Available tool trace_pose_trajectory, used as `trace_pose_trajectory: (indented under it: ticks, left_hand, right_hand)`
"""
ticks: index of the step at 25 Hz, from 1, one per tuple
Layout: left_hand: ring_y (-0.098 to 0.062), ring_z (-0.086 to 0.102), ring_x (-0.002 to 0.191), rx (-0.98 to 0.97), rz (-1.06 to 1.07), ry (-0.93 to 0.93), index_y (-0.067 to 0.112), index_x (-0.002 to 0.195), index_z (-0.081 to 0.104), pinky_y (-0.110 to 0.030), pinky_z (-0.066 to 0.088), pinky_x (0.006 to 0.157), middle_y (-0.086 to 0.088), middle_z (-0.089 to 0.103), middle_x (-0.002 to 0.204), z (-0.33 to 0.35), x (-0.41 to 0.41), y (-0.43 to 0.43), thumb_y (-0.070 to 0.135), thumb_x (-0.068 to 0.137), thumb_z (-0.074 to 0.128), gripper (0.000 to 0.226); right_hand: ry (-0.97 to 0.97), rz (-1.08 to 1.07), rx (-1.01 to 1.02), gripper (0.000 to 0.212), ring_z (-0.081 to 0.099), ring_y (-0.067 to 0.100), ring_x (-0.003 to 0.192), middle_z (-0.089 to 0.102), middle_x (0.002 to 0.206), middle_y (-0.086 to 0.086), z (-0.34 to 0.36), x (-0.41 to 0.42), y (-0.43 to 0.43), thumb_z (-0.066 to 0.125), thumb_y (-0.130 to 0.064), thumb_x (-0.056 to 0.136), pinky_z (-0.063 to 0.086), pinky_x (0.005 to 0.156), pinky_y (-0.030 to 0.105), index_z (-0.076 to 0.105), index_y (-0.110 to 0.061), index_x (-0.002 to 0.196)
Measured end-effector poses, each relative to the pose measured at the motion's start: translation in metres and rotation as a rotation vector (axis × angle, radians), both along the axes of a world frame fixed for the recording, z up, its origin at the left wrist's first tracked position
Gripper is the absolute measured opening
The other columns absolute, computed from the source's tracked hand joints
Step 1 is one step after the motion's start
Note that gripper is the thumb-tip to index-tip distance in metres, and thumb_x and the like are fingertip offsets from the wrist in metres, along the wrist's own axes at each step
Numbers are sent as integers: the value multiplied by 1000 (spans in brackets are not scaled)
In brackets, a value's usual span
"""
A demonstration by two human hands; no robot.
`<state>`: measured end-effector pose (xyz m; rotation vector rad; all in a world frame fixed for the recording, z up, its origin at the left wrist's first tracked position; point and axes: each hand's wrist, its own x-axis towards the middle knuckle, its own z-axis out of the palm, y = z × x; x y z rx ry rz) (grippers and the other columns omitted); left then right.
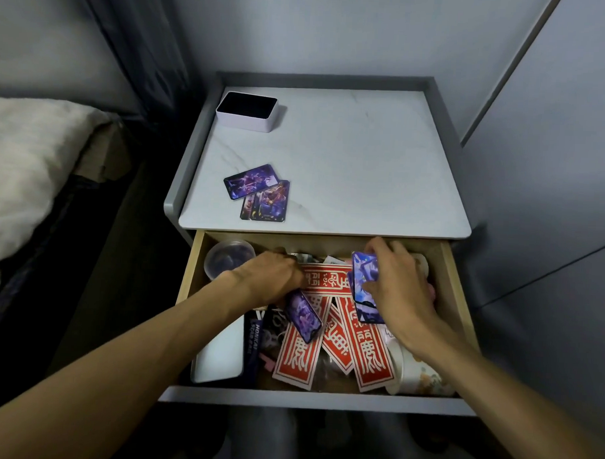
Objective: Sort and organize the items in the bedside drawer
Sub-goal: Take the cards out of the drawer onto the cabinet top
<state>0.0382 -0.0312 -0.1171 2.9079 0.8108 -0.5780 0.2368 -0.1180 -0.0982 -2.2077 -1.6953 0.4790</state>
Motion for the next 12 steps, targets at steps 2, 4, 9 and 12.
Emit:
trace_pose_trajectory:
  ticks: [2, 4, 9, 12]
  left_hand:
    - [-21, 66, 102, -22, 60, -59, 23, 116, 64, -35, 52, 87, -3, 69, 114, 13, -4, 0, 32, 94, 58, 25]
    - [-24, 65, 100, -67, 167, -179, 20, 119, 61, -35, 52, 82, -5, 68, 114, 26, -10, -1, 34, 91, 63, 31]
    - [-12, 67, 90, -476, 697, -764, 22, 107, 57, -29, 54, 74, 3, 69, 101, 62, -30, -15, 25, 90, 67, 20]
    - [-15, 72, 85, -521, 1004, -1132, 17, 111, 61, -29, 58, 74, -2, 73, 98, 81, -46, -3, 23, 93, 64, 20]
  right_hand:
    - [96, 4, 26, 33, 51, 3, 82, 56, 110, -2, 1, 2, -1, 66, -12, 91, 35, 49, 11, 50, -26, 116]
    - [265, -31, 45, 31, 61, 4, 76, 64, 98, -3, 5, 5, -2, 69, -10, 89, 52, 50, 19, 51, -30, 106]
    - [460, -37, 180, 30, 67, 7, 82, 65, 89, -11, 39, -1, 10, 77, -15, 83, 61, 59, 32, 56, -31, 98]
    - [607, 1, 255, 24, 65, 8, 89, 67, 96, -12, 59, -6, 43, 73, -16, 86, 60, 68, 33, 62, -30, 101]
